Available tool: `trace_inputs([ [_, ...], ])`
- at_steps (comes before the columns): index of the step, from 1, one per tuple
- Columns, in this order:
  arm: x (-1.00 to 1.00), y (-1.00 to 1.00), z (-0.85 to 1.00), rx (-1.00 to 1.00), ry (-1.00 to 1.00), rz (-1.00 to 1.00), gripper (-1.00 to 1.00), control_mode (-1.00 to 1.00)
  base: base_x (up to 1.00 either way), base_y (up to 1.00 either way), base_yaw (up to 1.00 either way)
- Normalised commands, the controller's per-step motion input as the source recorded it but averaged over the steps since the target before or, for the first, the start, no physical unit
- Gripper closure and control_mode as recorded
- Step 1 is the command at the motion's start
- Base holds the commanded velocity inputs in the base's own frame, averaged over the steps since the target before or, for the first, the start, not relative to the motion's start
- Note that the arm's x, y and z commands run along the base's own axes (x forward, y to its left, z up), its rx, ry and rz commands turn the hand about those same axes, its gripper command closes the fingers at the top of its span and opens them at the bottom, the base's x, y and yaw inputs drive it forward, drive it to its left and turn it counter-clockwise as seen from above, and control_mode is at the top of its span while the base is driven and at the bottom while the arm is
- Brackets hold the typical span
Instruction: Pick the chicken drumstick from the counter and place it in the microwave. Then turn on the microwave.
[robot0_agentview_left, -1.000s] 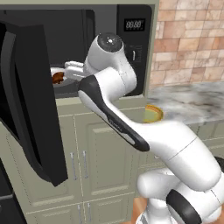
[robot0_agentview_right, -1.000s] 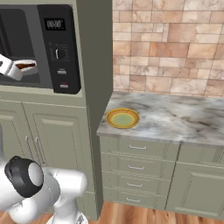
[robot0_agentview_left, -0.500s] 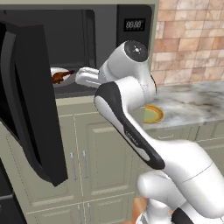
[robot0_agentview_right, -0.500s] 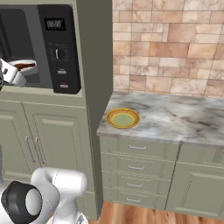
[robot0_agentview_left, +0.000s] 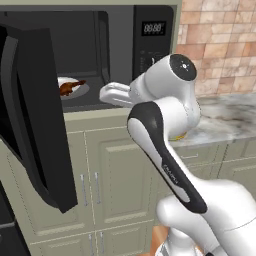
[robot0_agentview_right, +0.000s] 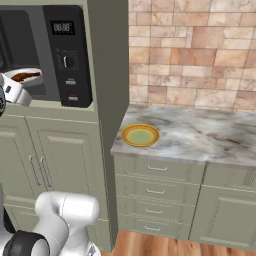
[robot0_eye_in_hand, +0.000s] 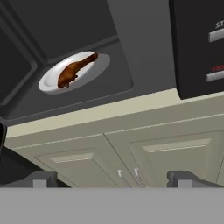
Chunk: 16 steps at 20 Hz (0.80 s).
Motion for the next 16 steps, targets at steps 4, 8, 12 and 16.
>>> trace_inputs([
  [4,-0.36,-0.16,0.04,0.0,-0.05,0.03,-1.0,-1.0,0.0,0.0,0.0],
  [8,-0.4,-0.15,0.03,0.0,-0.07,0.03,-1.0,-1.0,0.0,0.0,0.0],
  [12,-0.41,-0.18,0.05,0.0,-0.06,0.03,-1.0,-1.0,0.0,0.0,0.0],
  [16,-0.38,-0.18,0.07,0.0,-0.06,0.03,-1.0,-1.0,0.0,0.0,0.0],
])
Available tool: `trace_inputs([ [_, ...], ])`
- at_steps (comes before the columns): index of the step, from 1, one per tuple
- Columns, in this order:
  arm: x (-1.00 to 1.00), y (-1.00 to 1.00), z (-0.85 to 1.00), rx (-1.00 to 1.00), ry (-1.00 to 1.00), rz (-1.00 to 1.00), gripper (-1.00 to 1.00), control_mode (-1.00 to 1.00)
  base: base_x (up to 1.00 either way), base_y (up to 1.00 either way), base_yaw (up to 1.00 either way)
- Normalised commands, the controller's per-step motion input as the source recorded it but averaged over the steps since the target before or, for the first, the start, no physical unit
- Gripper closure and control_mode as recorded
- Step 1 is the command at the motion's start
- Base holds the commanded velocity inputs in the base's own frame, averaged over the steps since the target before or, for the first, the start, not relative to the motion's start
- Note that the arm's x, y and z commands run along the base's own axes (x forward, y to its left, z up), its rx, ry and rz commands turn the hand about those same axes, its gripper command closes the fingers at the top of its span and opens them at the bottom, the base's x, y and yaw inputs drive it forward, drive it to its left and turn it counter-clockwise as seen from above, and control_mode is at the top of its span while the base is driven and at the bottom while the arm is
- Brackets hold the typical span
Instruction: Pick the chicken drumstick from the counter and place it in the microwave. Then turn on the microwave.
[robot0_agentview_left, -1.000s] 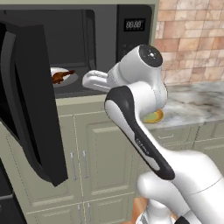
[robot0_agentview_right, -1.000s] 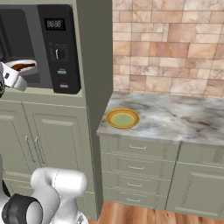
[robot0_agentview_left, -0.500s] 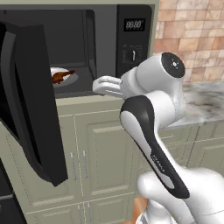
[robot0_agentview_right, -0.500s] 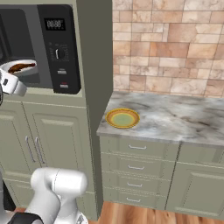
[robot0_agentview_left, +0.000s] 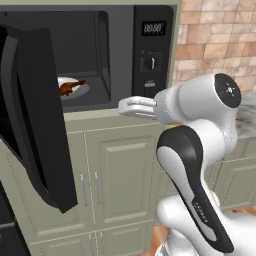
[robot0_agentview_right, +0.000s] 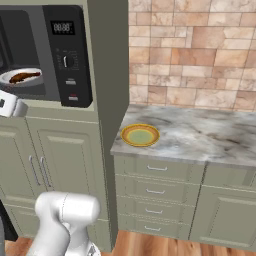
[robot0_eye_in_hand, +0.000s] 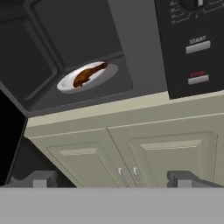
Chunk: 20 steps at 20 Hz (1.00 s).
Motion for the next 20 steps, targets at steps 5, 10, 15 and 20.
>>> trace_inputs([
  [5,-0.32,-0.19,0.08,0.0,-0.06,0.02,-1.0,-1.0,0.0,0.0,0.0],
  [10,-0.33,-0.16,0.06,0.0,-0.07,0.02,-1.0,-1.0,0.0,0.0,0.0],
  [15,-0.27,-0.09,0.04,0.0,-0.07,0.01,-1.0,-1.0,0.0,0.0,0.0],
  [20,-0.29,-0.13,0.13,0.0,-0.07,0.01,-1.0,-1.0,0.0,0.0,0.0],
])
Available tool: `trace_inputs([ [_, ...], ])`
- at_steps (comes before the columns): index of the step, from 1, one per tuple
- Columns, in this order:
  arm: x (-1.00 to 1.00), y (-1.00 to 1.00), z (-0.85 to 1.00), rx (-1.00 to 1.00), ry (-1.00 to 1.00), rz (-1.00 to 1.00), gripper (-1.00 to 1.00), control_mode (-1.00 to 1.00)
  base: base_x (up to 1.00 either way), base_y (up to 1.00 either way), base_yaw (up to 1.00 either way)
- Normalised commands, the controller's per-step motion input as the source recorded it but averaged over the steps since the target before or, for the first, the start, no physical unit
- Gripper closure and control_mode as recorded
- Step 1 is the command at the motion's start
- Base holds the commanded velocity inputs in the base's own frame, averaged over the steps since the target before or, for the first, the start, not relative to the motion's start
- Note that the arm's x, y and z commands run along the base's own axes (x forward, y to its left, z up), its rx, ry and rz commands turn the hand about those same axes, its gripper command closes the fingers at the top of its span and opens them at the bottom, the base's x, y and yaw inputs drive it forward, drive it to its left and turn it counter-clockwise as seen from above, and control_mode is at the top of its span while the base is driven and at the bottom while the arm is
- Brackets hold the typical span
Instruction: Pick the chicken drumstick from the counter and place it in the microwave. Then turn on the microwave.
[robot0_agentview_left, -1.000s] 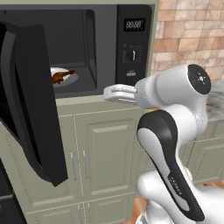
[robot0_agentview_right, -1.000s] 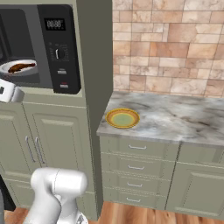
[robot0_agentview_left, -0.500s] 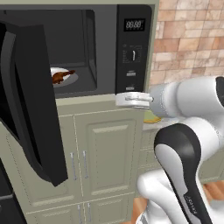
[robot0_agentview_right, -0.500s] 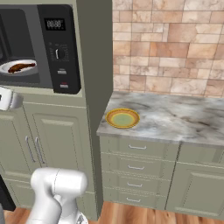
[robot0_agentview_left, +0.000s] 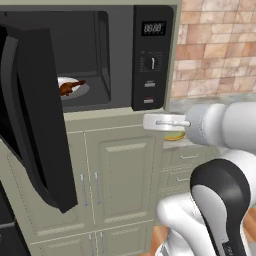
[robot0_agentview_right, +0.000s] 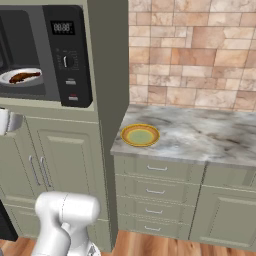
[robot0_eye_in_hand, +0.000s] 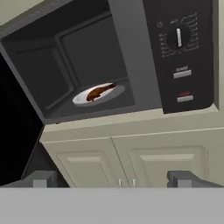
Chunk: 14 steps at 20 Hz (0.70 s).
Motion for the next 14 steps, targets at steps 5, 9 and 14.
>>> trace_inputs([
  [5,-0.37,-0.14,0.1,0.0,-0.08,0.02,-1.0,-1.0,0.0,0.0,0.0],
  [9,-0.39,-0.1,0.05,0.0,-0.08,0.02,-1.0,-1.0,0.0,0.0,0.0],
  [14,-0.4,-0.03,0.0,0.0,-0.09,0.03,-1.0,-1.0,0.0,0.0,0.0],
])
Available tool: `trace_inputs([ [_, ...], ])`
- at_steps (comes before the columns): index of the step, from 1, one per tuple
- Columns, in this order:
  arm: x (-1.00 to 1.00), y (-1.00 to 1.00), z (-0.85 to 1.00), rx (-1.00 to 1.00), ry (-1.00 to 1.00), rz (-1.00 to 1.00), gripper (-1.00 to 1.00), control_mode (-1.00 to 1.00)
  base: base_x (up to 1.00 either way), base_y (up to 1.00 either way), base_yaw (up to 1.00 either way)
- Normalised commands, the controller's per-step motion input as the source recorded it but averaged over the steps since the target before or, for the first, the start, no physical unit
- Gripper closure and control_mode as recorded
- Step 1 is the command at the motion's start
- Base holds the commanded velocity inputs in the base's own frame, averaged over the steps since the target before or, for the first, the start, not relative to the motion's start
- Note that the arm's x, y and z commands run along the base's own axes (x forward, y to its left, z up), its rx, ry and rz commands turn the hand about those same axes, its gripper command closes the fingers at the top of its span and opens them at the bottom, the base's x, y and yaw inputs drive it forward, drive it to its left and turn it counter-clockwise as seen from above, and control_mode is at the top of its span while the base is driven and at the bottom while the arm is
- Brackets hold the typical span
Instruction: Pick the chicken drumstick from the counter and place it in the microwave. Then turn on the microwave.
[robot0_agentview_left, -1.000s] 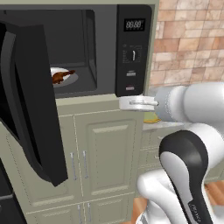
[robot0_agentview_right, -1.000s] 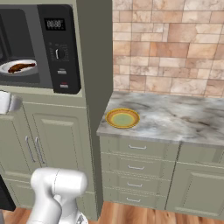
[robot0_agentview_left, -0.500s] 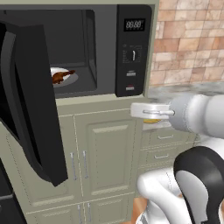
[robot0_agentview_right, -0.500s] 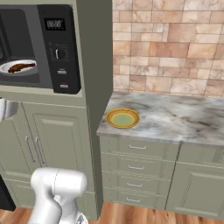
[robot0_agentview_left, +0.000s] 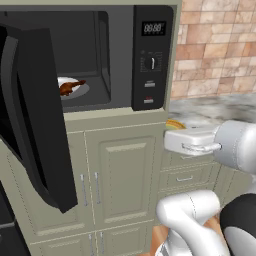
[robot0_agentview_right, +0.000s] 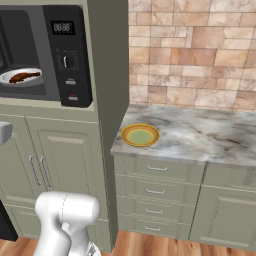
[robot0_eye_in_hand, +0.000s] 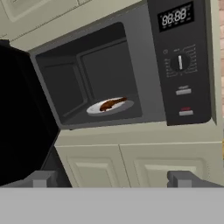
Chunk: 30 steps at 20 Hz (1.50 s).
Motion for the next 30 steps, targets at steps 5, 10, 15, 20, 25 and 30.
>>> trace_inputs([
  [5,-0.37,-0.06,0.06,0.0,-0.09,0.03,-1.0,-1.0,0.0,0.0,0.0],
  [10,-0.37,-0.06,0.05,0.0,-0.1,0.01,-1.0,-1.0,0.0,0.0,0.0],
  [15,-0.38,0.0,0.01,0.0,-0.11,0.02,-1.0,-1.0,0.0,0.0,0.0],
  [20,-0.36,0.0,0.0,-0.02,-0.11,0.02,-1.0,-1.0,0.0,0.0,0.0],
  [25,-0.31,-0.03,0.0,-0.02,-0.12,0.02,-1.0,-1.0,0.0,0.0,0.0],
  [30,-0.26,-0.02,0.0,-0.01,-0.09,0.01,-1.0,-1.0,0.0,0.0,0.0],
])
